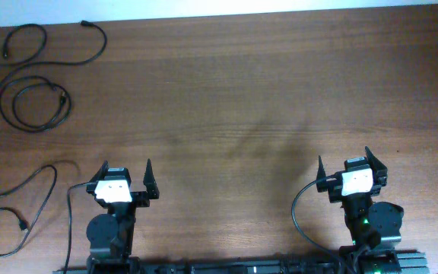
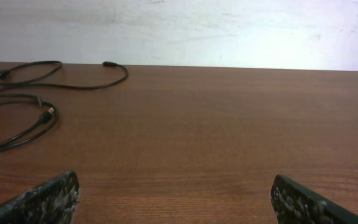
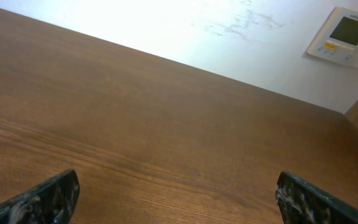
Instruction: Untangle cables
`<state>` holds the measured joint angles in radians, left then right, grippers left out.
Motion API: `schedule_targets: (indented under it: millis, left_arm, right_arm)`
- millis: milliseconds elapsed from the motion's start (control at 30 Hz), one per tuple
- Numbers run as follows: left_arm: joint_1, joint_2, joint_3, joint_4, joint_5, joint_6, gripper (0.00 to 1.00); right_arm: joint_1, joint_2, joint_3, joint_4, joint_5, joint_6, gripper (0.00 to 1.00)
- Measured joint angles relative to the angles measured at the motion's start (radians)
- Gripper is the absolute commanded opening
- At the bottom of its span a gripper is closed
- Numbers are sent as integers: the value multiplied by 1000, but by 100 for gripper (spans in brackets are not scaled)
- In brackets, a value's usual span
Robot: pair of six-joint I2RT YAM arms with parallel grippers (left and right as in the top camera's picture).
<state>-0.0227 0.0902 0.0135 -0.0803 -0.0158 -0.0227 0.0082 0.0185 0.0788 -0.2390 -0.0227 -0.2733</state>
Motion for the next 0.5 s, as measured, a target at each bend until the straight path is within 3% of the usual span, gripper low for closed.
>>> schedule_targets:
  millis: [500]
  left_arm:
    - [0,-75,0,0,0,0,99]
  right_arm:
    - [0,0,0,0,0,0,98]
